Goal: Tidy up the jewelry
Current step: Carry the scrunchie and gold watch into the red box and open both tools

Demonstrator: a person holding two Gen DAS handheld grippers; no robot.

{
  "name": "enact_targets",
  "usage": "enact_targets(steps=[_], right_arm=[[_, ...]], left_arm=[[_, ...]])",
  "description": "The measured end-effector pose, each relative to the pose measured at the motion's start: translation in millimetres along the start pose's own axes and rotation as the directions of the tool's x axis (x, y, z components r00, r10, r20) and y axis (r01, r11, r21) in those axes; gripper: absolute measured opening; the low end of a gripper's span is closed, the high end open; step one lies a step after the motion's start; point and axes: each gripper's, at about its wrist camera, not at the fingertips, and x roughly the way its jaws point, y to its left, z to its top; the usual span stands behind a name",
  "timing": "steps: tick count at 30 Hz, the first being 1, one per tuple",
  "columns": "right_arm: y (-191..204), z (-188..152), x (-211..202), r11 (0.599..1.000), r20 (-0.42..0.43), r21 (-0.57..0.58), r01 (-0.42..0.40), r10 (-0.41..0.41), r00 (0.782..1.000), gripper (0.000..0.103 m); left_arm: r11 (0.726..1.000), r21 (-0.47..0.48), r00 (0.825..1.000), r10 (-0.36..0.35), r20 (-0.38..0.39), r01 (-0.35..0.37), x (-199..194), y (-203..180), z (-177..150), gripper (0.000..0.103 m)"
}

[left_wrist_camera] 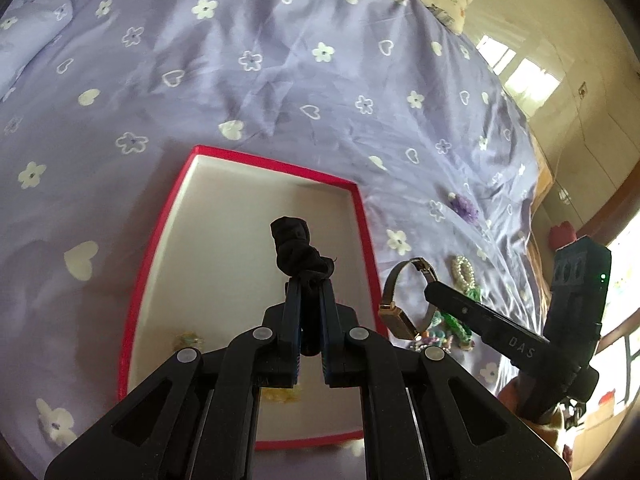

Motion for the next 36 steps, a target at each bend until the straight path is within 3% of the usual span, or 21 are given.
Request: enact_targets(steps=[11, 21, 36], right_arm=[[30, -6, 48, 0.998, -0.095, -0.064, -0.025, 0.018, 0.995, 0.009], [36, -9, 83, 0.995, -0.178, -0.102, 0.003, -0.021, 0.984, 0.009], [48, -11, 99, 0.976, -0.213, -0.204, 0.08, -0.124, 0.969, 0.008]], left_arm=[[0.998, -0.056, 0.999, 0.033, -0.03, -0.034, 11, 36, -5, 0.006], [0.994, -0.099, 0.996, 0.047, -0.08, -0.055, 31, 62, -12, 0.006], [0.991, -0.105, 0.99, 0.069, -0.121, -0.082, 42, 70, -20, 0.009]])
